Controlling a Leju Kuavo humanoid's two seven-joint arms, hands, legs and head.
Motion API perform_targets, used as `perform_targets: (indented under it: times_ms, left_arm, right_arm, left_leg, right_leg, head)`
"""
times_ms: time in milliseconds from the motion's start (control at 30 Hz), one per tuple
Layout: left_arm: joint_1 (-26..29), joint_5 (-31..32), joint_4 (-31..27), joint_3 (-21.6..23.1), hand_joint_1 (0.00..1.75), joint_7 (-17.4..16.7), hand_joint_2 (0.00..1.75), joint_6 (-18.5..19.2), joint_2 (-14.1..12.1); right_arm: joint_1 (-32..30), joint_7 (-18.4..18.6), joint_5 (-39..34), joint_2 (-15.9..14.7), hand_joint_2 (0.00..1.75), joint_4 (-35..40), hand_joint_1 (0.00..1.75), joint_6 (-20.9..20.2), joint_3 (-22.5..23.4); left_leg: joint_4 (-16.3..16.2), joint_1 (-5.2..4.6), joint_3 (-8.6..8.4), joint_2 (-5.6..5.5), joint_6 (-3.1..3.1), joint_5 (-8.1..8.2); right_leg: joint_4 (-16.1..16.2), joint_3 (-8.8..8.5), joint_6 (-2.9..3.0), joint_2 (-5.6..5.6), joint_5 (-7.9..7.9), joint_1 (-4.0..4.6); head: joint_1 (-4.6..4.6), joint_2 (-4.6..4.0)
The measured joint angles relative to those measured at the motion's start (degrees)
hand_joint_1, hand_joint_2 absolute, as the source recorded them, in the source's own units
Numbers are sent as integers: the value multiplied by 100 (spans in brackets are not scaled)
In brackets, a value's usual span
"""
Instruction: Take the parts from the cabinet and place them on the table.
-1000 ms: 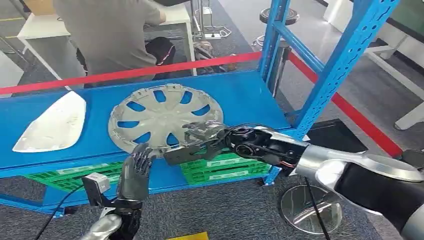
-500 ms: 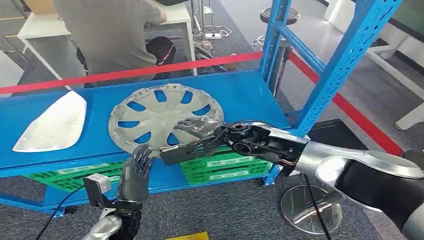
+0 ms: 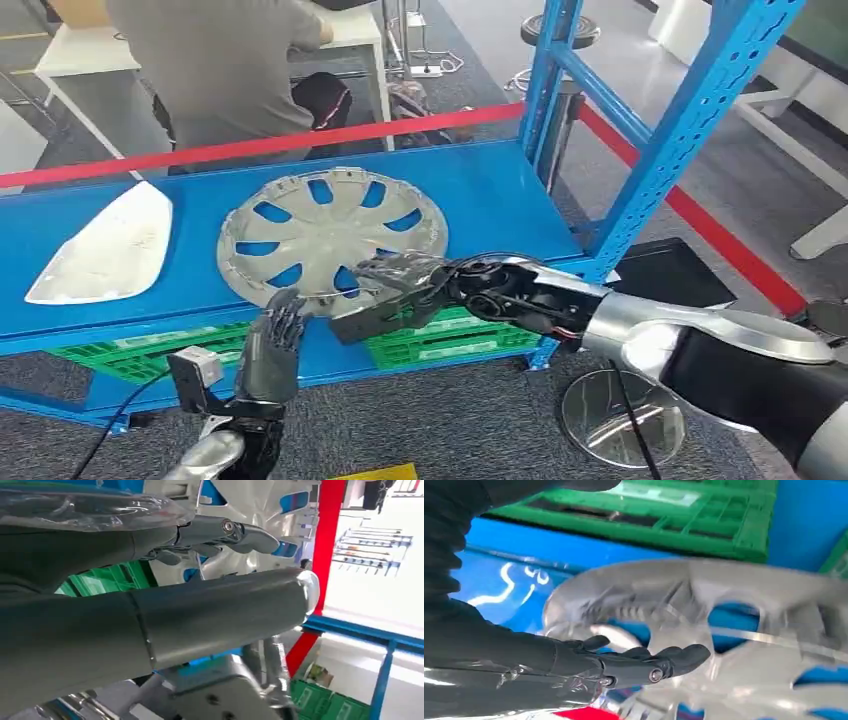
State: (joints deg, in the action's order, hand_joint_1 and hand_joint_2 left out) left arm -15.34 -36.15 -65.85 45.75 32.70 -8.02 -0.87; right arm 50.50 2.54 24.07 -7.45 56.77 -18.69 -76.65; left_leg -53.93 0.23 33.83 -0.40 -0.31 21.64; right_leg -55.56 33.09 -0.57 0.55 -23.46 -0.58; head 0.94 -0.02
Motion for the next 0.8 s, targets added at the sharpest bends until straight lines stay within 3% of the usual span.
perform_targets:
  times_ms: [400, 800]
  left_arm:
    - [-26, -48, 0, 0, 0, 0, 0, 83, 4]
    - [-41, -116, 2, 0, 0, 26, 0, 123, 4]
  right_arm:
    - [-70, -177, -310, 181, 175, -501, 0, -26, -33]
    - [-81, -402, -339, 310, 175, -1038, 0, 282, -35]
  left_leg:
    - [0, 0, -2, 1, 0, 0]
    - [1, 0, -35, 4, -2, -1]
  right_leg:
    - [1, 0, 0, 0, 0, 0]
    - [3, -28, 3, 2, 4, 0]
  head:
    - [0, 0]
    - [-2, 0]
